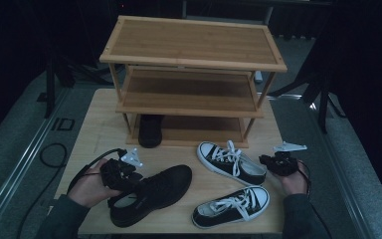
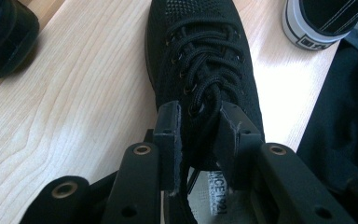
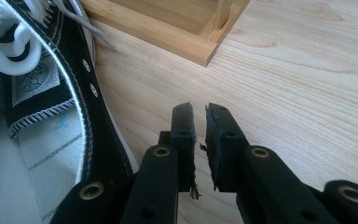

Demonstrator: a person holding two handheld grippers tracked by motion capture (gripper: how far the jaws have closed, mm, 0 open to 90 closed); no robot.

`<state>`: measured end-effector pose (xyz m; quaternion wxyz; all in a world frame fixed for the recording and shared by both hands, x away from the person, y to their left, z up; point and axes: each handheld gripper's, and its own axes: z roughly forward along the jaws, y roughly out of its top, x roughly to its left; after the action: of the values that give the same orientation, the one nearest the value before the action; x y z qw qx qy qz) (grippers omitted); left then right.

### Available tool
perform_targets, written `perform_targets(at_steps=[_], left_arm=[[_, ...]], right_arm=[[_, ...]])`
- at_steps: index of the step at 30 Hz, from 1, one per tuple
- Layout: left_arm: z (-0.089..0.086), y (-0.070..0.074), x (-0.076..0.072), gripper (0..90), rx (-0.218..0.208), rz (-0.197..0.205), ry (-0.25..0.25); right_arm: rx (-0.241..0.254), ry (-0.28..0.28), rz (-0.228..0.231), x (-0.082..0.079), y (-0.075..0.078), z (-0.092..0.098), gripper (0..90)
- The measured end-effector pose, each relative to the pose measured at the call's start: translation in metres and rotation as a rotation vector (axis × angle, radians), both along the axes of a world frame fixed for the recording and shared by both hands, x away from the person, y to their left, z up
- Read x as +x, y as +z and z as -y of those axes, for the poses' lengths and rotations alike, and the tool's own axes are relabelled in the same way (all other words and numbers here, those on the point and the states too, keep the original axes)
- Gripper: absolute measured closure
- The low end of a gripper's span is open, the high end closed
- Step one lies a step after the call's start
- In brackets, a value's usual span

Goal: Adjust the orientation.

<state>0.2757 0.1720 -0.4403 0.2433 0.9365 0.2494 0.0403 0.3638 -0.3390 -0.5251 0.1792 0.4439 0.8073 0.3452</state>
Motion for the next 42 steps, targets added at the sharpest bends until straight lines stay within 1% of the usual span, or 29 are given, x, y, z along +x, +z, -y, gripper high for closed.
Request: perform_targets(at_steps=[1, 5, 11, 17, 20, 22, 24, 26, 28, 29, 30, 34, 36, 38, 42], left_arm=[[0.000, -0.001, 0.000, 71.6, 0.004, -0.001, -0.001], [0.002, -0.006, 0.002, 73.4, 0.062, -0.003, -0.001], [0.005, -0.012, 0.007, 75.0, 0.039, -0.030, 0.012], [0.011, -0.017, 0.011, 78.2, 0.055, -0.049, 0.020], [0.014, -0.020, 0.011, 84.6, 0.068, -0.046, 0.030], [0.016, -0.019, 0.009, 85.7, 0.085, -0.030, 0.036], [0.016, -0.019, 0.009, 86.0, 0.087, -0.028, 0.044], [0.013, -0.019, 0.010, 86.1, 0.060, -0.045, 0.062], [0.011, -0.020, 0.011, 86.2, 0.043, -0.049, 0.067], [0.011, -0.020, 0.011, 86.2, 0.043, -0.049, 0.067], [0.010, -0.020, 0.011, 86.2, 0.030, -0.051, 0.074], [0.011, -0.020, 0.012, 86.2, 0.024, -0.044, 0.085], [0.013, -0.020, 0.014, 86.2, 0.029, -0.033, 0.092], [0.014, -0.020, 0.017, 86.3, 0.020, -0.030, 0.109], [0.013, -0.021, 0.026, 86.3, -0.013, -0.042, 0.148]], right_arm=[[0.000, 0.000, 0.000, 0.000, 0.000, 0.000, 81.5], [-0.003, 0.001, -0.003, 0.000, -0.001, 0.000, 81.5], [-0.002, 0.001, -0.007, 0.000, -0.001, -0.001, 81.5], [-0.004, 0.005, -0.013, 0.000, -0.003, -0.002, 81.4], [-0.003, -0.001, -0.013, 0.000, -0.004, -0.001, 81.4], [0.004, -0.006, -0.013, -0.001, -0.005, -0.001, 81.4], [0.009, -0.011, -0.011, -0.001, -0.007, 0.001, 81.4], [0.011, -0.017, -0.010, -0.002, -0.008, 0.002, 81.4], [0.014, -0.020, -0.010, -0.003, -0.009, 0.002, 81.4], [0.014, -0.020, -0.010, -0.003, -0.009, 0.002, 81.4], [0.015, -0.021, -0.009, -0.003, -0.009, 0.003, 81.4], [0.029, -0.031, -0.008, -0.005, -0.011, 0.005, 79.1], [0.043, -0.031, -0.007, -0.005, -0.012, 0.006, 78.0], [0.045, -0.034, -0.007, -0.005, -0.014, 0.006, 77.1], [0.046, -0.039, -0.008, -0.006, -0.016, 0.006, 74.7]])
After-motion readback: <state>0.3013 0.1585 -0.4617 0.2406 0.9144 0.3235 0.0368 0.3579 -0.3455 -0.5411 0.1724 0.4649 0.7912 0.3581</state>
